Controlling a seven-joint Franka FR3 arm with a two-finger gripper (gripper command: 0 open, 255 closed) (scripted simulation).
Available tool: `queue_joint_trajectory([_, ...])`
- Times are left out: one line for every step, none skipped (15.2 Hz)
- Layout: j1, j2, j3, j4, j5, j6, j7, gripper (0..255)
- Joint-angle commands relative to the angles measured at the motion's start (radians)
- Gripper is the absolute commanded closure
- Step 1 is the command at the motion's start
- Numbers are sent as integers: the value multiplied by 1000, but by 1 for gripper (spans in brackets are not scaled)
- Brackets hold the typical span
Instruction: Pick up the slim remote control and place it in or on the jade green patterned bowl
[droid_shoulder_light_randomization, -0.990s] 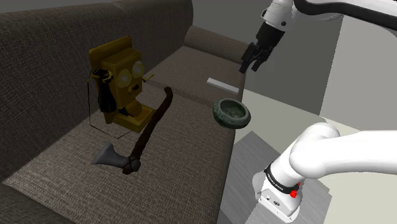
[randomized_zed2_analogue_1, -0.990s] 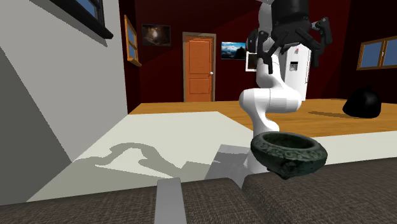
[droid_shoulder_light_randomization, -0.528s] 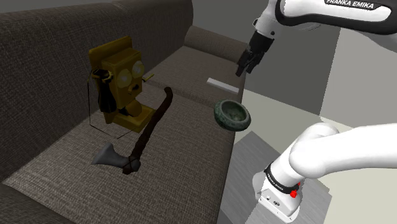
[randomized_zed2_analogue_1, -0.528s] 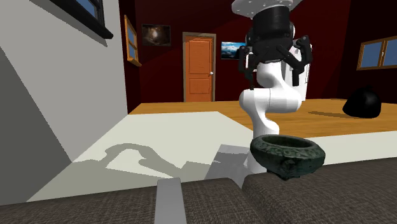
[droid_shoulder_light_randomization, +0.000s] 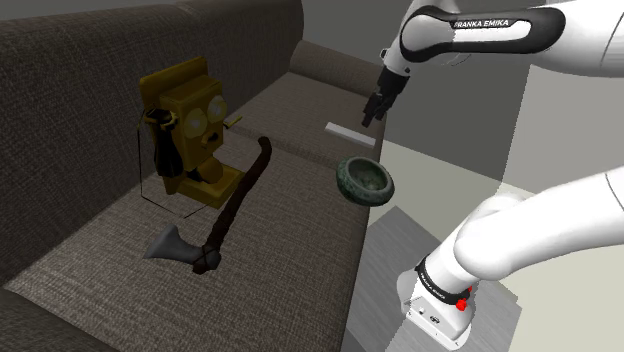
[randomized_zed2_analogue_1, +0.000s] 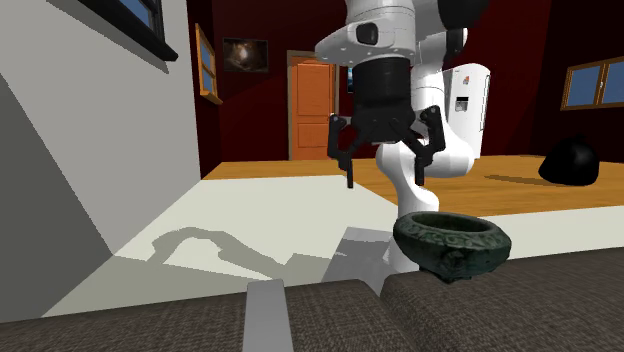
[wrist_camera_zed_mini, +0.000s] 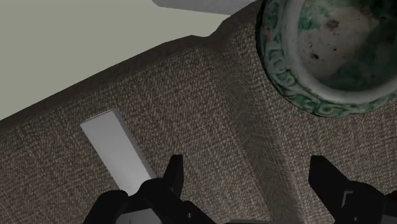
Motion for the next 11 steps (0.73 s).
queue_joint_trajectory([0,73,-28,29,-3,41,-56,0])
queue_joint_trajectory([0,108,-40,42,-3,61,-81,0])
queue_joint_trajectory([0,143,-51,56,-1,80,-107,0])
queue_joint_trajectory([0,180,-62,71,3,98,-133,0])
queue_joint_trajectory([0,216,-73,88,7,116,-159,0])
queue_joint_trajectory([0,254,-82,106,13,132,-185,0])
queue_joint_trajectory([-1,292,-91,126,20,148,-212,0])
queue_joint_trajectory([-3,330,-99,147,28,162,-238,0])
queue_joint_trajectory([-5,369,-106,169,37,176,-265,0])
queue_joint_trajectory([-8,408,-112,193,47,188,-291,0])
queue_joint_trajectory([-11,447,-117,218,58,200,-318,0])
